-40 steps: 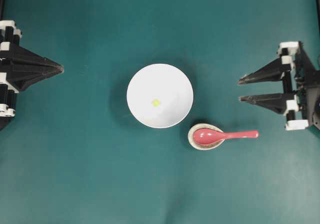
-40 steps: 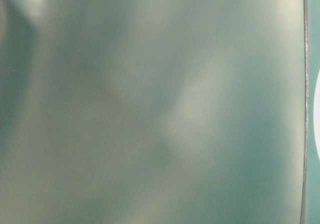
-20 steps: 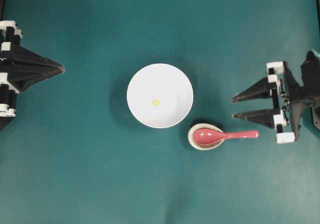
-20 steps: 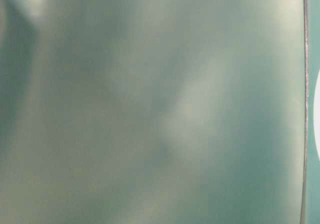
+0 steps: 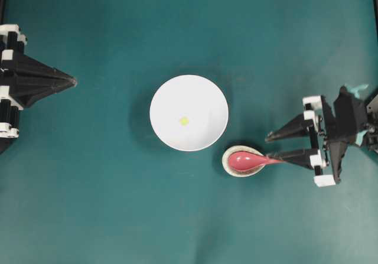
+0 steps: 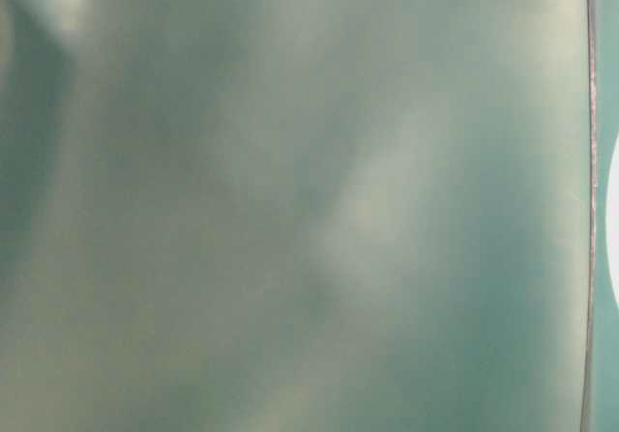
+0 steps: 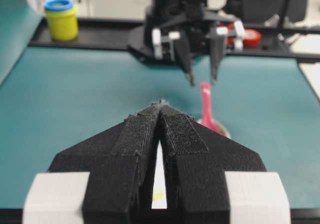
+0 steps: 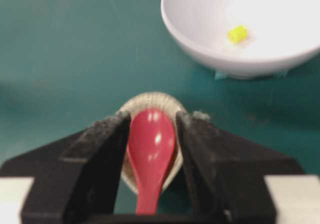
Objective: Scoop the yellow hexagonal prism block from the bowl with a spoon using the right arm.
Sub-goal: 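Move the right gripper to the red spoon handle and close on it, then lift the red spoon off the spoon rest with the right gripper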
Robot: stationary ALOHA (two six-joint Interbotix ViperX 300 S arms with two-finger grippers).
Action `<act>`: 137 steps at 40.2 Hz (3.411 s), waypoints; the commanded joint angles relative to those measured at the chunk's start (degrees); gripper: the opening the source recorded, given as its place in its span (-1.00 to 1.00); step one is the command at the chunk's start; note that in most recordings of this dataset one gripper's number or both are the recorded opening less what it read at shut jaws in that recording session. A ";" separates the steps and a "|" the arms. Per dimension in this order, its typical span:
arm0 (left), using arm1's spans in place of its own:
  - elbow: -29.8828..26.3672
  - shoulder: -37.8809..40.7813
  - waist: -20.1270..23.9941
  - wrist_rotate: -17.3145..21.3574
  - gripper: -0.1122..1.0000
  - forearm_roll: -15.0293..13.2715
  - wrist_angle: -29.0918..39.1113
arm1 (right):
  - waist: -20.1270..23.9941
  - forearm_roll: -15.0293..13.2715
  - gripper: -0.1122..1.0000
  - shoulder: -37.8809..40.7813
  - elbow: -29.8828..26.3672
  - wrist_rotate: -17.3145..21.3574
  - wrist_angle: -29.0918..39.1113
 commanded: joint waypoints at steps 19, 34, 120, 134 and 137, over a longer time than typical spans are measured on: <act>-1.23 0.44 0.09 -0.44 -0.82 0.09 -0.44 | 5.27 3.43 0.07 8.35 1.41 -0.09 -7.21; -1.23 0.44 0.09 -0.44 -0.82 0.09 -0.44 | 6.42 3.43 0.07 10.81 1.76 2.99 -8.26; -1.14 0.35 0.09 0.09 -0.82 0.35 0.35 | -4.13 3.60 -0.38 -6.33 -7.29 -3.16 13.27; -1.14 0.09 0.09 0.09 -0.82 0.35 0.44 | -13.54 3.25 -0.38 -7.91 -18.02 -6.68 34.80; -1.14 0.00 0.09 0.09 -0.82 0.35 0.70 | -15.12 3.25 -0.38 -7.47 -20.13 -6.68 38.23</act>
